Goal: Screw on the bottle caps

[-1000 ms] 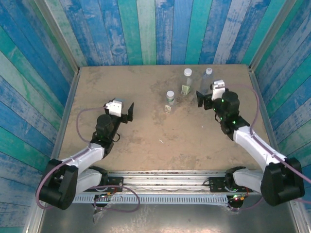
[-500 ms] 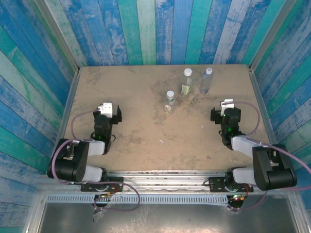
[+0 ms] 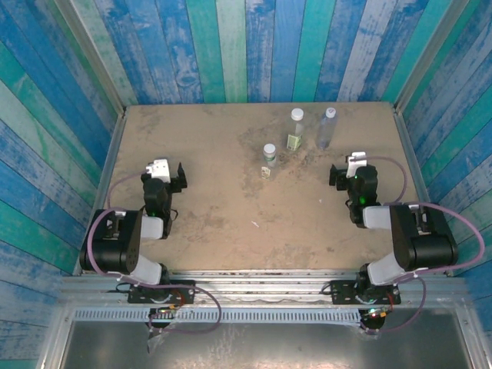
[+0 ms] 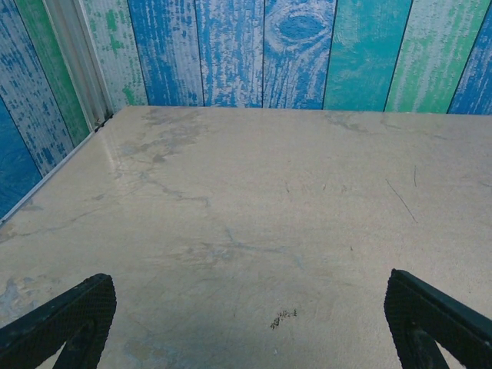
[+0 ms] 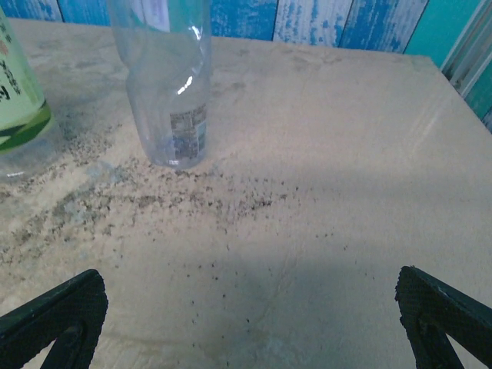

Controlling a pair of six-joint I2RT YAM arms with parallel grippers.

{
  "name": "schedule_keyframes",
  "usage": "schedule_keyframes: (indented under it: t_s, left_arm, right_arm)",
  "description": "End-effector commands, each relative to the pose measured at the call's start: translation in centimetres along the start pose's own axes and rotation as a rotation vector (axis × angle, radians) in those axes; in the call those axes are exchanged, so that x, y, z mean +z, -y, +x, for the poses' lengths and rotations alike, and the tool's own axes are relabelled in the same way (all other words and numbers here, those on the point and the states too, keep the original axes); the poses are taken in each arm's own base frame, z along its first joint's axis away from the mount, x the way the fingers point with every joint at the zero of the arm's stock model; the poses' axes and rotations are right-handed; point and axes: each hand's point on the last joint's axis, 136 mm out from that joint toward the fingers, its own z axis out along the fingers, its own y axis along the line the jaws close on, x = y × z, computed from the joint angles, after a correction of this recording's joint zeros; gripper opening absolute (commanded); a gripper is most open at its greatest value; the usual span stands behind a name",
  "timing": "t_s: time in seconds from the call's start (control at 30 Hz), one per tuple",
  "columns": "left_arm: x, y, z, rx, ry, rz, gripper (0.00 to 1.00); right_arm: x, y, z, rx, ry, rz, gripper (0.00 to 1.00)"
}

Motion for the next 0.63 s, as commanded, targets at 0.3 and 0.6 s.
schedule_keyframes:
  t_s: [0.3, 0.6]
  left_arm:
    - [0.52, -0.12, -0.29, -0.013, 0.007, -0.003, 0.94]
    - [0.51, -0.07, -0.33, -0.014, 0.008, -0.002, 0.94]
  right_arm:
    - [0.19, -0.07, -0.57, 0.01, 0.009, -0.013, 1.0]
    - [0.08, -0.05, -0.58, 0.01, 0.012, -0.012, 1.0]
